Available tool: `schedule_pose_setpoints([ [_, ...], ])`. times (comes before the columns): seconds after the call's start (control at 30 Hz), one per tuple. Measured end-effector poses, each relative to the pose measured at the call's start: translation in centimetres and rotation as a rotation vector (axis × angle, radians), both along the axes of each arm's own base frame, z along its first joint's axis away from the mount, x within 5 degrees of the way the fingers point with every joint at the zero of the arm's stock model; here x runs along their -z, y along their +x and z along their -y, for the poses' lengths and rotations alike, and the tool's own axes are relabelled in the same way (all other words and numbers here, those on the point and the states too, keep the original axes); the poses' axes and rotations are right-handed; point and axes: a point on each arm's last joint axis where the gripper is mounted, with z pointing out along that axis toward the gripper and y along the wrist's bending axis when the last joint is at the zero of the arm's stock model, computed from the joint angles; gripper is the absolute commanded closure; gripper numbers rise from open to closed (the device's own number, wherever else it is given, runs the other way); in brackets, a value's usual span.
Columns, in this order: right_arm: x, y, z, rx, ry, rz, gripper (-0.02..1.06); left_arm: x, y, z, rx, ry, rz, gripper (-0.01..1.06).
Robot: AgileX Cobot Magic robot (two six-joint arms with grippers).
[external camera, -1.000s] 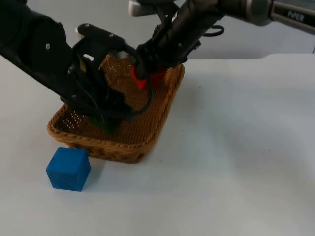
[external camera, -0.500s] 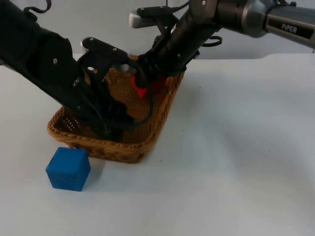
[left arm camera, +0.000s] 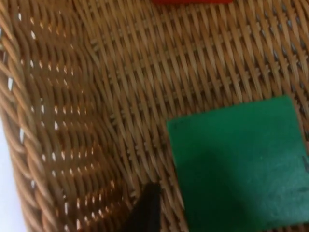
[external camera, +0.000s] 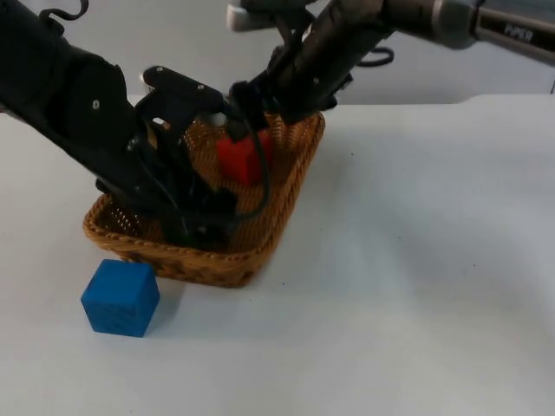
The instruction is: Pick up one cube with each hand and place exactly two cubes into the same basket, leaving the remaining cube outside.
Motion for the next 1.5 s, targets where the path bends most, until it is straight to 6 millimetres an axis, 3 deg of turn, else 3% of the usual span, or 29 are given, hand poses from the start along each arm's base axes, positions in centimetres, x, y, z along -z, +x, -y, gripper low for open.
schedule_pose_setpoints([
  [0.1, -1.7, -0.1, 0.1, -0.002, 0.013, 0.021, 0.28, -0.7, -0.1, -0.1, -0.002, 0.000, 0.004, 0.11],
  [0.2, -4.2, -0.2, 0.7, 0.002, 0.027, 0.045, 0.28, -2.8, -0.2, -0.1, -0.004, -0.019, 0.049, 0.11],
  [0.23, -4.2, -0.2, 0.7, 0.002, 0.027, 0.045, 0.28, -2.8, -0.2, -0.1, -0.004, -0.019, 0.049, 0.11],
  [0.43, -9.6, -0.9, 2.6, 0.008, 0.041, 0.080, 0.28, -8.1, -1.2, -0.6, -0.011, -0.052, 0.138, 0.11],
  [0.47, -9.6, -0.9, 2.6, 0.008, 0.041, 0.080, 0.28, -8.1, -1.2, -0.6, -0.011, -0.052, 0.138, 0.11],
  [0.6, -13.2, -2.2, 3.5, -0.008, 0.037, 0.096, 0.28, -11.5, -2.5, -1.3, -0.012, -0.055, 0.184, 0.11],
  [0.63, -13.2, -2.2, 3.5, -0.008, 0.037, 0.096, 0.28, -11.5, -2.5, -1.3, -0.012, -0.055, 0.184, 0.11],
  [0.77, -17.0, -3.9, 4.4, -0.022, 0.034, 0.119, 0.28, -14.1, -3.9, -2.0, -0.018, -0.050, 0.202, 0.11],
  [1.1, -21.1, -6.5, 5.9, -0.047, 0.001, 0.115, 0.28, -17.3, -6.2, -3.1, -0.033, -0.043, 0.215, 0.11],
  [1.3, -23.3, -7.5, 6.6, -0.045, 0.012, 0.154, 0.28, -17.9, -6.9, -3.5, -0.039, -0.035, 0.204, 0.11],
  [1.43, -26.1, -9.4, 7.6, -0.041, 0.037, 0.190, 0.28, -18.5, -7.7, -3.9, -0.047, -0.024, 0.186, 0.11],
  [1.5, -26.6, -9.9, 7.9, -0.041, 0.036, 0.189, 0.28, -18.8, -8.0, -4.0, -0.050, -0.024, 0.184, 0.11],
])
